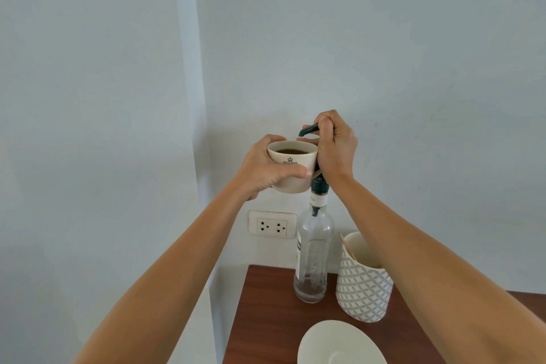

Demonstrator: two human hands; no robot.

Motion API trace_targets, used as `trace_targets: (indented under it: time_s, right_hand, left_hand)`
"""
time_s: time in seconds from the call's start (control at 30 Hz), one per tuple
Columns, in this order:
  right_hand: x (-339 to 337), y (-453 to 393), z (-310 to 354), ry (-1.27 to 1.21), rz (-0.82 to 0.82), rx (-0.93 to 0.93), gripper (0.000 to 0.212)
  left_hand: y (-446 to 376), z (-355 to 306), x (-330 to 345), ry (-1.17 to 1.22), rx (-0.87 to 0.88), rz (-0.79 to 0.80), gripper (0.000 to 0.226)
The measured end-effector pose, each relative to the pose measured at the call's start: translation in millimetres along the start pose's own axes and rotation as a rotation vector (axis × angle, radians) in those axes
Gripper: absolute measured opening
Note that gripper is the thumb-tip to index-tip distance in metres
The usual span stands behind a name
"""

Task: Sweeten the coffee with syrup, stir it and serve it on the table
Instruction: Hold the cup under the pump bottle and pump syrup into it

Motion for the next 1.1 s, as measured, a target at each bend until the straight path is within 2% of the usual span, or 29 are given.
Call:
trace_targets:
  time_s: [0.13,0.3,0.47,1.1]
  right_hand:
    - [-1,-2,1,0.02,0.049,-0.009,0.024]
    - [-1,-2,5,-0.075,0.051,0.027,0.024]
    - [-3,-3,2,-0.062,0.054,0.027,0.024]
    - [0,-9,-8,-0.022,-0.006,0.043,0.024]
  left_hand:
    - [2,-2,0,-0.006,0.002,0.01,0.098]
    - [1,-7,2,-0.004,0.006,0.017,0.097]
    - [0,-7,3,-0.02,0.014,0.021,0.097]
    - [-2,-4,3,0.016,-0.002,0.008,0.102]
Point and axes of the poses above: each hand's wrist, its own y-axis away from the middle knuckle, its own x-axis out of the palm, z = x × y, the point moved 3 cm from there along -y, towards the middle knuckle, and after that the axes turned 3 degrees about y, right-handed, at the moved point
